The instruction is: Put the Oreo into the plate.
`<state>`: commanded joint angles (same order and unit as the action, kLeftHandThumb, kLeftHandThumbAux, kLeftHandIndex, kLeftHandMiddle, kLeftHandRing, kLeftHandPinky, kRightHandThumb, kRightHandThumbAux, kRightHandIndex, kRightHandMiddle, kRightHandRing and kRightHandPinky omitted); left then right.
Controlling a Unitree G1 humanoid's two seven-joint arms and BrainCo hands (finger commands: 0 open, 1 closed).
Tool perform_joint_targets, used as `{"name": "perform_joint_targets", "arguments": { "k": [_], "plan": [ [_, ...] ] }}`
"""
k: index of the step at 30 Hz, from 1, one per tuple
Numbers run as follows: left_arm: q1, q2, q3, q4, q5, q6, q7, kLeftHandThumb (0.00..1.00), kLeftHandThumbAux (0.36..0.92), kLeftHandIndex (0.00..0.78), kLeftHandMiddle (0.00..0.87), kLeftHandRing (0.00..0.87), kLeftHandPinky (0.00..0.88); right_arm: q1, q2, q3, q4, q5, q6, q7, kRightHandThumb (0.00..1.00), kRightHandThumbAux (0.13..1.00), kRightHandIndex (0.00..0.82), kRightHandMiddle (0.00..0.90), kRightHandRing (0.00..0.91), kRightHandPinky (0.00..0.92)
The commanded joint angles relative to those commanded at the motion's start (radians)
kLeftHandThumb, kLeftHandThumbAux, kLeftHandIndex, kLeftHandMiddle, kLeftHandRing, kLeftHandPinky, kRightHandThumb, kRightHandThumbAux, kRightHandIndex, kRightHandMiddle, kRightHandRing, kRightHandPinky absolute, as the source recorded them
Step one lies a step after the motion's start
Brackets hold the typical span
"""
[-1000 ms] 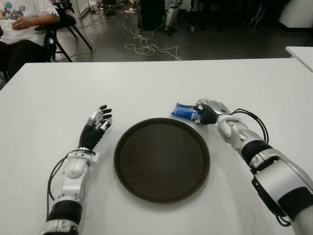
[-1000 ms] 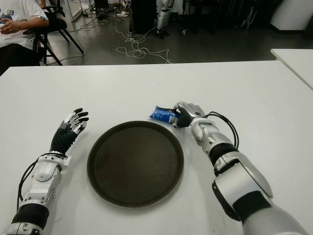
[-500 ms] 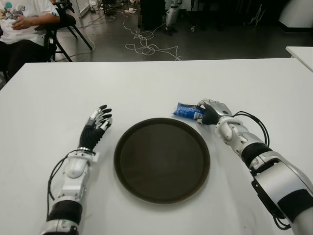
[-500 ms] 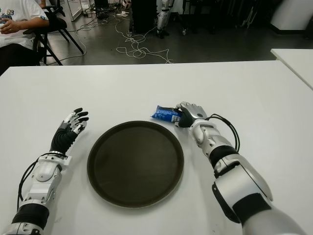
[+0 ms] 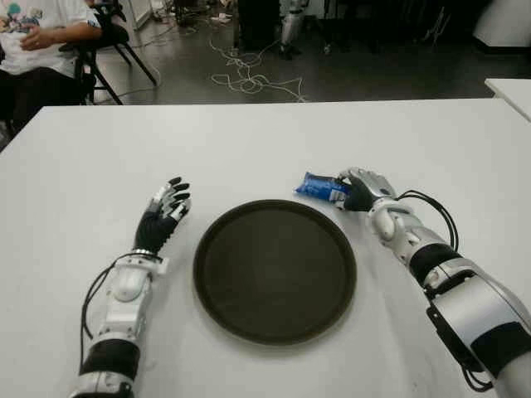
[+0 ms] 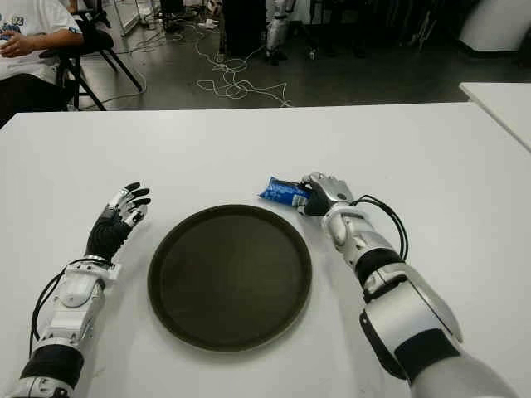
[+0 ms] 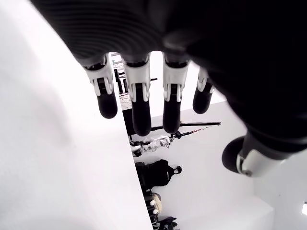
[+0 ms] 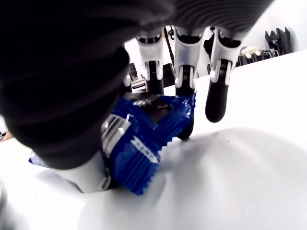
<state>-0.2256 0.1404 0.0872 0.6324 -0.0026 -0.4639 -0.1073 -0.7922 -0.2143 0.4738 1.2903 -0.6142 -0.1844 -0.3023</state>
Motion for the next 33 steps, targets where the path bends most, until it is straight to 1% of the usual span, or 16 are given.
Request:
{"name": "perform_joint_targets", "arguments": {
  "k": [5, 13, 23, 29, 33],
  "plan": [
    [-0.002, 0.0, 0.0, -0.003, -0.002, 0.016, 0.0, 0.266, 0.51, 0.091, 0.177, 0.152, 0.115, 0.0, 0.0, -0.002, 0.0, -0.002, 0.0, -0.002, 0.368, 0.793, 0.615, 0.745, 0.74, 0.709],
    [-0.003, -0.001, 0.002, -0.005, -0.01, 0.02, -0.009, 0.27, 0.5, 0.102, 0.192, 0.162, 0.12, -0.004, 0.0, -0.004, -0.002, -0.006, -0.001, 0.002, 0.354, 0.795, 0.619, 0.745, 0.741, 0.71],
    [-0.011, 0.004, 0.0, 0.013, 0.003, -0.006, 0.001, 0.283, 0.508, 0.102, 0.189, 0.162, 0.125, -0.016, 0.002, 0.002, -0.004, -0.019, 0.002, -0.031, 0.354, 0.801, 0.609, 0.732, 0.729, 0.697],
    [-0.015, 0.01, -0.002, 0.026, 0.012, -0.021, 0.003, 0.272, 0.507, 0.102, 0.185, 0.161, 0.121, -0.026, -0.001, 0.006, -0.013, -0.029, 0.0, -0.054, 0.361, 0.801, 0.603, 0.731, 0.73, 0.703],
    [-0.021, 0.014, 0.001, 0.037, 0.008, -0.013, -0.006, 0.281, 0.518, 0.103, 0.183, 0.158, 0.115, -0.032, -0.005, 0.003, -0.029, -0.034, -0.003, -0.069, 0.359, 0.808, 0.607, 0.734, 0.73, 0.706]
  ]
}}
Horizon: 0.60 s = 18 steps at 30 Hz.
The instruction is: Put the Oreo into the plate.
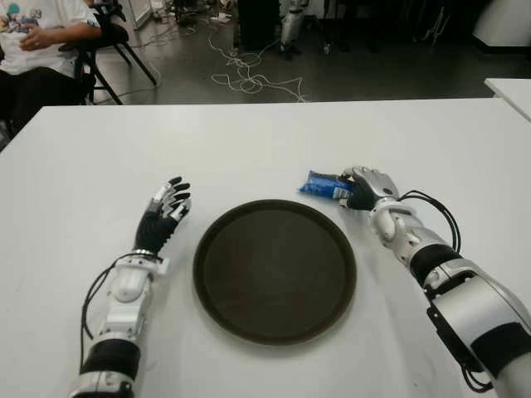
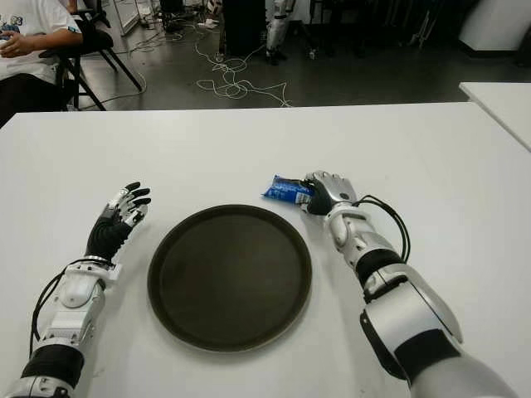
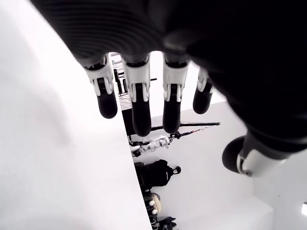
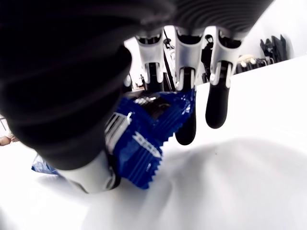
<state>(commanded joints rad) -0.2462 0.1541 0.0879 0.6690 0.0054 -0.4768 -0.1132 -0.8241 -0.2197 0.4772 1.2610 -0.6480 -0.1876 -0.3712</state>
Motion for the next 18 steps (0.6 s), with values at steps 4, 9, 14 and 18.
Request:
{"name": "perform_joint_targets", "arguments": {
  "k": [4, 9, 14, 18],
  "plan": [
    [-0.005, 0.003, 0.002, 0.014, -0.003, -0.008, -0.006, 0.291, 0.516, 0.105, 0.184, 0.158, 0.109, 0.0, -0.002, -0.004, -0.014, -0.002, -0.007, -0.009, 0.346, 0.813, 0.619, 0.742, 0.737, 0.715],
    [-0.01, 0.003, 0.005, 0.036, -0.009, -0.035, -0.013, 0.298, 0.509, 0.1, 0.178, 0.156, 0.111, 0.001, -0.004, -0.007, -0.043, -0.003, -0.012, -0.019, 0.317, 0.822, 0.638, 0.752, 0.747, 0.726],
    [-0.014, 0.004, 0.008, 0.047, -0.018, -0.045, -0.022, 0.304, 0.515, 0.093, 0.176, 0.156, 0.116, 0.005, -0.007, -0.009, -0.069, -0.004, -0.01, -0.017, 0.299, 0.832, 0.648, 0.757, 0.754, 0.734],
    [-0.015, 0.004, 0.01, 0.051, -0.022, -0.045, -0.028, 0.312, 0.515, 0.09, 0.177, 0.157, 0.12, 0.01, -0.012, -0.013, -0.099, -0.003, -0.012, -0.015, 0.293, 0.836, 0.651, 0.76, 0.757, 0.735]
  ]
}}
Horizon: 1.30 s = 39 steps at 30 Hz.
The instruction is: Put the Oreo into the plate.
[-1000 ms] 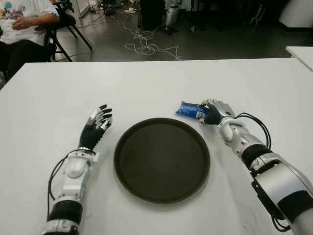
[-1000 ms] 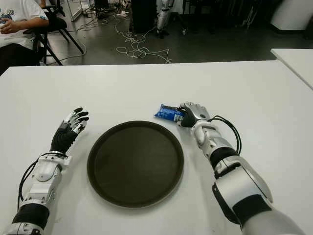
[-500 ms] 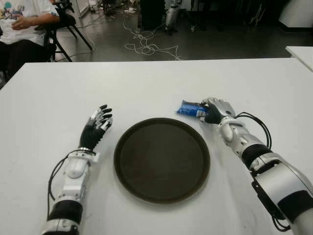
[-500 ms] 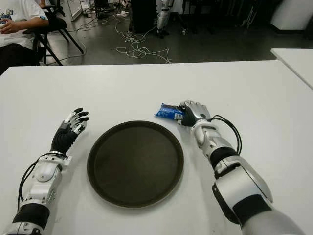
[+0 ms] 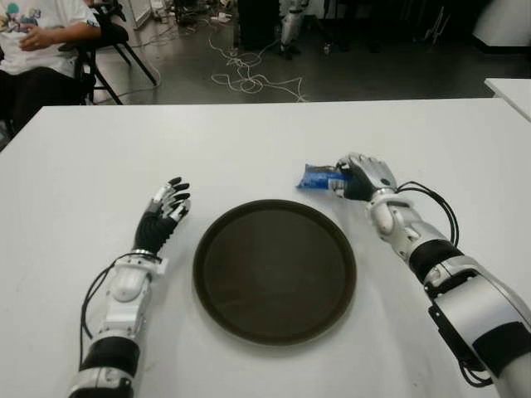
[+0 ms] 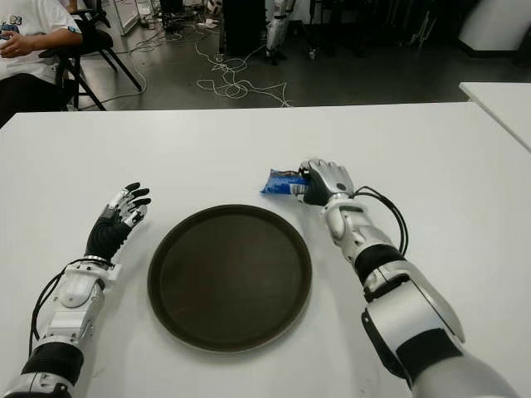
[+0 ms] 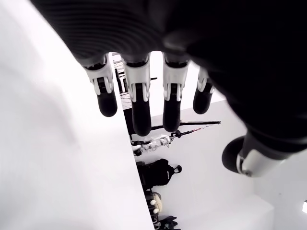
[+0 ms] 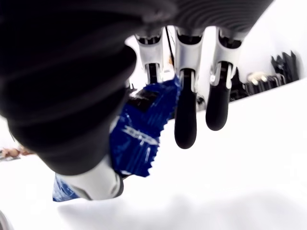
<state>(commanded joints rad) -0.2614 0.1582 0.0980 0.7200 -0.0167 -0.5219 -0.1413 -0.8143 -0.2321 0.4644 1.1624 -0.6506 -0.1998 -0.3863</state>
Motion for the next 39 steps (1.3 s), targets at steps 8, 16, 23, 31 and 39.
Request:
{"name": "perform_joint_targets", "arguments": {
  "k": [8, 16, 23, 31, 39],
  "plan": [
    [0.0, 0.004, -0.001, 0.001, -0.002, 0.01, -0.006, 0.306, 0.508, 0.083, 0.173, 0.154, 0.116, 0.009, -0.013, 0.0, -0.049, -0.004, -0.013, -0.006, 0.281, 0.842, 0.656, 0.77, 0.766, 0.744],
    [-0.006, 0.008, -0.001, 0.012, 0.004, 0.009, -0.001, 0.299, 0.512, 0.09, 0.171, 0.156, 0.126, 0.01, -0.031, -0.003, -0.104, -0.003, 0.002, 0.031, 0.283, 0.846, 0.637, 0.765, 0.766, 0.746],
    [-0.016, 0.007, 0.0, 0.036, 0.001, -0.009, -0.004, 0.308, 0.5, 0.097, 0.169, 0.154, 0.112, 0.018, -0.048, -0.006, -0.158, -0.008, 0.015, 0.044, 0.271, 0.846, 0.635, 0.762, 0.765, 0.744],
    [-0.024, 0.004, 0.008, 0.059, -0.019, -0.015, -0.021, 0.316, 0.479, 0.094, 0.175, 0.159, 0.118, 0.026, -0.068, -0.024, -0.245, -0.003, 0.024, 0.039, 0.24, 0.846, 0.65, 0.772, 0.77, 0.749],
    [-0.027, 0.009, 0.004, 0.067, -0.006, -0.031, -0.008, 0.308, 0.494, 0.097, 0.186, 0.168, 0.129, 0.092, -0.09, -0.051, -0.501, -0.016, 0.103, 0.111, 0.217, 0.848, 0.653, 0.774, 0.773, 0.754]
  ]
}}
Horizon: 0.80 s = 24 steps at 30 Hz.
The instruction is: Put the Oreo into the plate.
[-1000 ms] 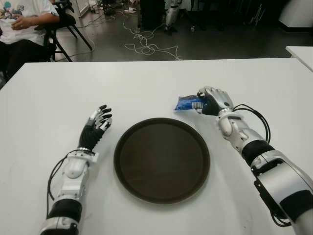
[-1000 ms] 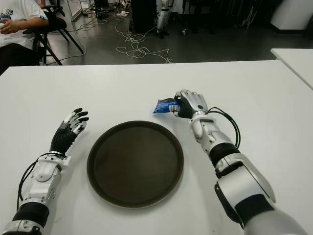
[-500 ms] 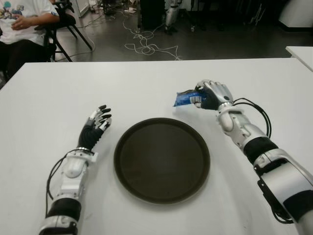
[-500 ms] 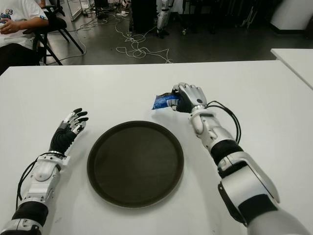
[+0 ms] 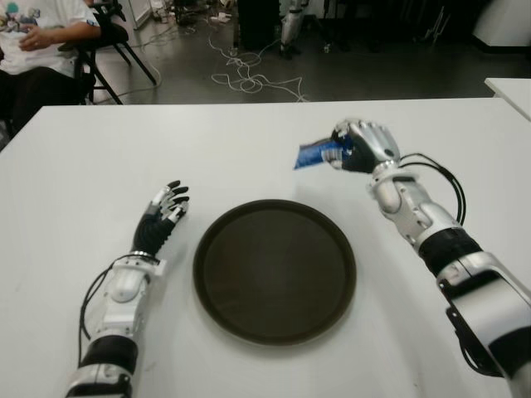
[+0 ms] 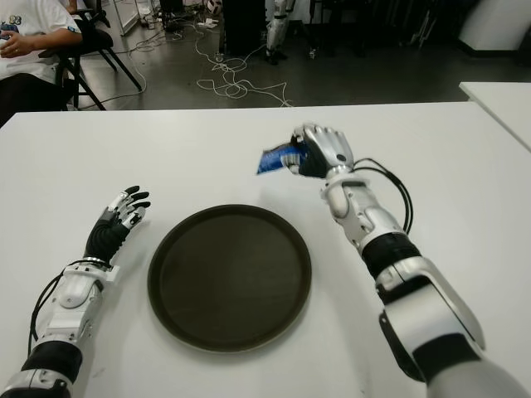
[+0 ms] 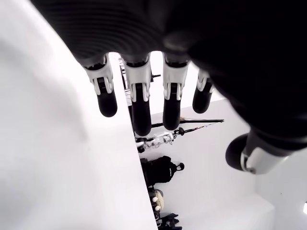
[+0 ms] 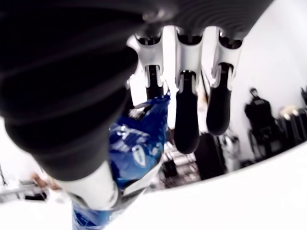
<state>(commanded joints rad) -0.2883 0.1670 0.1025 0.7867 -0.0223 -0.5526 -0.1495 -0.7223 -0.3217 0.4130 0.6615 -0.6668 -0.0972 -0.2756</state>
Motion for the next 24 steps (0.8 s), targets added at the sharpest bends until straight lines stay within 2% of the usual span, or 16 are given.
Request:
{"name": "perform_joint_targets", "arguments": {
  "k": [8, 18, 24],
  "plan": [
    [-0.003, 0.005, 0.0, 0.008, 0.001, 0.004, -0.004, 0.301, 0.479, 0.096, 0.181, 0.164, 0.122, 0.04, -0.008, -0.006, -0.142, -0.023, 0.068, 0.052, 0.199, 0.857, 0.667, 0.777, 0.776, 0.76],
    [-0.009, 0.005, 0.0, 0.009, 0.0, 0.018, 0.0, 0.301, 0.48, 0.098, 0.174, 0.157, 0.116, 0.081, -0.016, -0.002, -0.282, -0.062, 0.118, 0.097, 0.202, 0.862, 0.685, 0.786, 0.789, 0.774],
    [-0.011, 0.009, 0.001, 0.018, 0.002, 0.01, -0.001, 0.296, 0.471, 0.094, 0.172, 0.153, 0.123, 0.146, -0.024, -0.001, -0.436, -0.097, 0.149, 0.139, 0.187, 0.87, 0.708, 0.801, 0.802, 0.774]
  ]
}}
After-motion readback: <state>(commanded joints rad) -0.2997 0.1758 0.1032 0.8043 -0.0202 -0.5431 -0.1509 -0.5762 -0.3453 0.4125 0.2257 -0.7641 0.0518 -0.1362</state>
